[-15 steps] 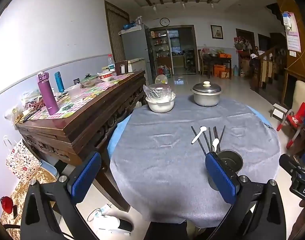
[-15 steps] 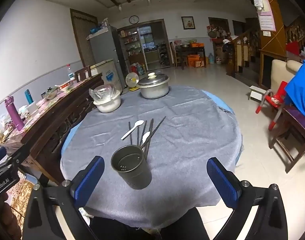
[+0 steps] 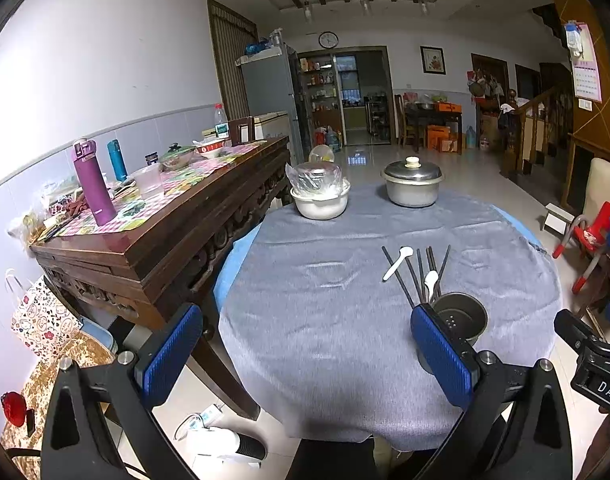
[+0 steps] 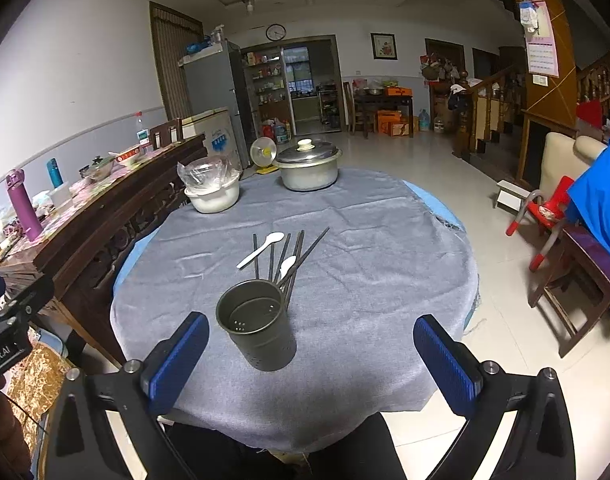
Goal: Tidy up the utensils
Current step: 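Move both tools toward the spoons and chopsticks beside the grey cup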
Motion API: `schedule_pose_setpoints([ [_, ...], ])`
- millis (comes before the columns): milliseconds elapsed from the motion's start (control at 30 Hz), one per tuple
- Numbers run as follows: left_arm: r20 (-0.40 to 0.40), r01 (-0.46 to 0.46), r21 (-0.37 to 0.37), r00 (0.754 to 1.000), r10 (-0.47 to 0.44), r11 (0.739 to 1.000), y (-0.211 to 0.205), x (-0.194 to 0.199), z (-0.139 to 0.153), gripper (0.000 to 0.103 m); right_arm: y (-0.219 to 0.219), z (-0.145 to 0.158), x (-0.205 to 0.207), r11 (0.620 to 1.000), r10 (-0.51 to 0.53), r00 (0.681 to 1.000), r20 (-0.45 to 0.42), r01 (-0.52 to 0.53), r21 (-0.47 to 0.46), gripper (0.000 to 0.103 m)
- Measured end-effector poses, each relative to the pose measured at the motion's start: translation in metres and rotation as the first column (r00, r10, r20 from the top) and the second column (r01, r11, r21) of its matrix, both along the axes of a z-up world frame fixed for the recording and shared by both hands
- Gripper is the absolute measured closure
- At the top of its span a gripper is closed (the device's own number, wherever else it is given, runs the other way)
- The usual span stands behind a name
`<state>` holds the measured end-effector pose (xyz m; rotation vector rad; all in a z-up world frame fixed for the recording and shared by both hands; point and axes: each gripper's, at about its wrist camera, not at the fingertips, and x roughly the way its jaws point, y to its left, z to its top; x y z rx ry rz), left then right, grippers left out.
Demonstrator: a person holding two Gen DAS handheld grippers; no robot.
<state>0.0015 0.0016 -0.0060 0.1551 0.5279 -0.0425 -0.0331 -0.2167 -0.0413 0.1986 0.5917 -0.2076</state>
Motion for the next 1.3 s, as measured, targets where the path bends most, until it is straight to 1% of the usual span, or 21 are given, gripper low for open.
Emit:
schedule_pose_setpoints([
  [167, -0.001, -0.001, -0.003, 1.000, 0.001, 1.000, 0.000, -0.001, -0.002, 0.000, 0.002, 0.000, 0.000, 1.000, 0.000, 1.000, 0.020, 0.000, -0.010, 0.000],
  [267, 0.017, 0.000, -0.003, 1.000, 0.000, 1.000, 0.000, -0.001, -0.003, 0.000, 0.002, 0.000, 0.000, 1.000, 0.000, 1.000, 0.019, 0.000, -0.010, 0.000],
  [367, 0.003, 0.000, 0.000, 1.000, 0.000, 1.000, 0.000, 0.000, -0.004, 0.000, 0.002, 0.000, 0.000, 1.000, 0.006, 1.000, 0.015, -0.005, -0.011, 0.000],
  [400, -0.016, 0.000, -0.002, 1.000, 0.000, 1.000, 0.000, 0.000, -0.003, 0.000, 0.002, 0.000, 0.000, 1.000, 0.008, 1.000, 0.016, -0.008, -0.013, 0.000],
  [533, -0.011, 0.001, -0.007, 1.000, -0.001, 1.000, -0.001, 0.003, -0.006, 0.000, 0.003, 0.002, 0.002, 1.000, 0.013, 1.000, -0.005, -0.013, -0.002, 0.000],
  [633, -0.002, 0.004, -0.011, 1.000, -0.004, 1.000, -0.004, 0.009, -0.008, 0.000, 0.000, 0.004, 0.006, 1.000, 0.010, 1.000, -0.004, -0.010, -0.017, 0.000],
  [767, -0.034, 0.005, -0.016, 0.999, -0.005, 1.000, -0.007, 0.018, -0.011, 0.000, -0.006, 0.005, 0.013, 1.000, 0.008, 1.000, -0.009, -0.009, -0.012, 0.000],
  [800, -0.063, 0.005, -0.021, 0.998, -0.007, 1.000, -0.009, 0.021, -0.011, 0.000, -0.007, 0.005, 0.016, 1.000, 0.009, 1.000, -0.023, -0.010, -0.010, 0.000],
  [967, -0.094, 0.009, -0.013, 0.996, -0.010, 1.000, -0.017, 0.038, -0.018, 0.000, -0.012, 0.002, 0.033, 1.000, 0.022, 0.998, -0.058, -0.022, 0.003, 0.000],
  [1033, -0.103, 0.013, -0.016, 0.995, -0.014, 1.000, -0.020, 0.048, -0.022, 0.000, -0.014, 0.000, 0.041, 0.999, 0.034, 0.997, -0.063, -0.033, 0.013, 0.000],
  [1100, -0.120, 0.018, -0.014, 0.993, -0.020, 1.000, -0.021, 0.059, -0.026, 0.000, -0.018, -0.001, 0.051, 0.998, 0.055, 0.997, -0.048, -0.054, 0.038, 0.000],
  [1167, -0.147, 0.034, -0.030, 0.988, -0.039, 0.999, -0.022, 0.074, -0.029, 0.000, -0.024, -0.002, 0.063, 0.995, 0.070, 0.996, -0.052, -0.066, 0.074, 0.000],
  [1200, -0.144, 0.039, -0.037, 0.989, -0.044, 0.999, -0.021, 0.080, -0.031, 0.000, -0.028, -0.002, 0.069, 0.995, 0.076, 0.996, -0.041, -0.073, 0.074, 0.000],
  [1233, -0.156, 0.047, -0.041, 0.986, -0.053, 0.998, -0.021, 0.089, -0.032, 0.000, -0.034, -0.002, 0.078, 0.992, 0.085, 0.995, -0.046, -0.080, 0.094, 0.000],
  [1267, -0.165, 0.055, -0.048, 0.984, -0.062, 0.997, -0.021, 0.097, -0.034, 0.000, -0.038, -0.003, 0.087, 0.992, 0.091, 0.994, -0.054, -0.085, 0.095, 0.000],
  [1300, -0.181, 0.064, -0.067, 0.981, -0.075, 0.996, -0.019, 0.107, -0.036, 0.000, -0.044, -0.003, 0.095, 0.989, 0.096, 0.994, -0.058, -0.088, 0.117, 0.000],
])
